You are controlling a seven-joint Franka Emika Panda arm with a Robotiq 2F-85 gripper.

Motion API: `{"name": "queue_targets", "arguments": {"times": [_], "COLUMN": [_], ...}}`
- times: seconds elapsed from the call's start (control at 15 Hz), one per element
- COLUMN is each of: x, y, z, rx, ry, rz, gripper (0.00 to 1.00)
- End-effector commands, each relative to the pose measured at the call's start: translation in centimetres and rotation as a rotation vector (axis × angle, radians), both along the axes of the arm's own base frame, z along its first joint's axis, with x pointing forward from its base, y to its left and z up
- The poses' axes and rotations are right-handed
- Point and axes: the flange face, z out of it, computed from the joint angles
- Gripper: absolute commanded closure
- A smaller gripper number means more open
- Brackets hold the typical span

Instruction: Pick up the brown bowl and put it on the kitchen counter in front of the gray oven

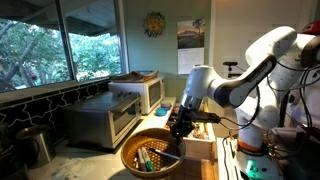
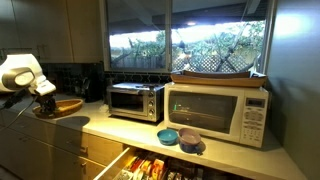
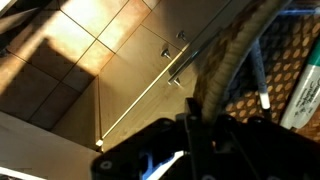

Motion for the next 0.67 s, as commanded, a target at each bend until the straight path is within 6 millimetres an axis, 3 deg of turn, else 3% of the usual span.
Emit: {"name": "queue_targets", "arguments": {"times": [0.0, 0.27, 0.6], "x": [1.2, 2.4, 2.0], "y": [-1.7, -3.3, -4.5], "z": [0.9, 0.6, -1.7], "rx": [0.041, 0.075, 0.016], "ry": [-0.018, 0.031, 0.154], "rz": [-0.185, -0.401, -0.656], "gripper": [0.99, 0.99, 0.99]}}
